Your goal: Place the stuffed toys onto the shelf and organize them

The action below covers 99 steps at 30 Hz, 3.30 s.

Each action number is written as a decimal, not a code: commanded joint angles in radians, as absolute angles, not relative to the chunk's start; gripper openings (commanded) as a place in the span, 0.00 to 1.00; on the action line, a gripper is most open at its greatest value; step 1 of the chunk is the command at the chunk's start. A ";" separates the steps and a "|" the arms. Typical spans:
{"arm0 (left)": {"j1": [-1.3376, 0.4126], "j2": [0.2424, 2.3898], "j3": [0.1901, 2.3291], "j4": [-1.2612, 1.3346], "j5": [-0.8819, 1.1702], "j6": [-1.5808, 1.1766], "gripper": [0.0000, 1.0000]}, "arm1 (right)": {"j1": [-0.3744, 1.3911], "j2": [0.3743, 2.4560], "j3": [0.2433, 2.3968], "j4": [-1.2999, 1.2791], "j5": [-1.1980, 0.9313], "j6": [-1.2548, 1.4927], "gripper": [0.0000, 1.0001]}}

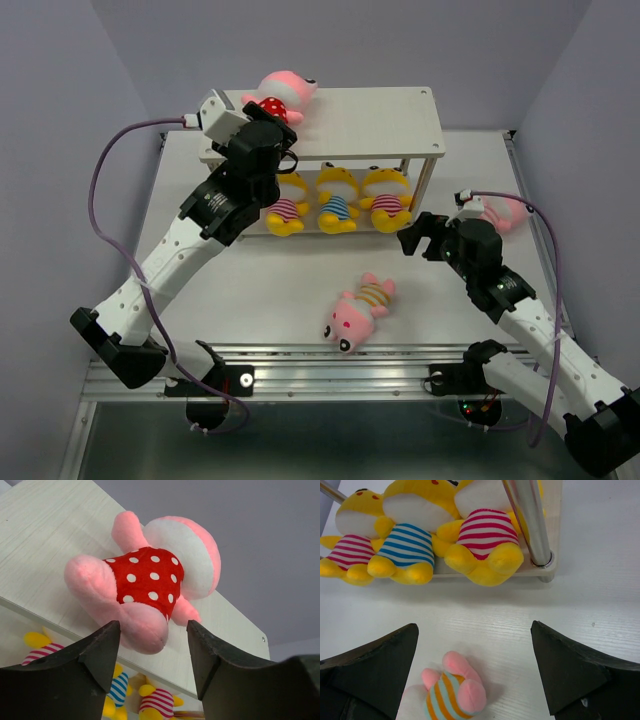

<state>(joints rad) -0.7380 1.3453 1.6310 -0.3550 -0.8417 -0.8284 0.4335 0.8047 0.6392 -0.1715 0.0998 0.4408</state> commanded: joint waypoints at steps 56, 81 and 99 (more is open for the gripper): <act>-0.391 1.269 1.611 -0.276 -0.370 -0.538 0.61 | 0.443 0.821 0.713 -0.244 0.057 0.393 1.00; -0.391 1.197 1.491 -0.218 -0.341 -0.647 0.28 | 0.443 0.828 0.695 -0.225 0.071 0.400 1.00; -0.463 1.123 1.335 -0.124 -0.506 -0.861 0.00 | 0.443 0.819 0.690 -0.226 0.084 0.403 1.00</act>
<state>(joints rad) -0.4274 1.1465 1.3411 -0.1818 -0.4271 -0.8326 0.4335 0.8330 0.6670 -0.2569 0.0589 0.4141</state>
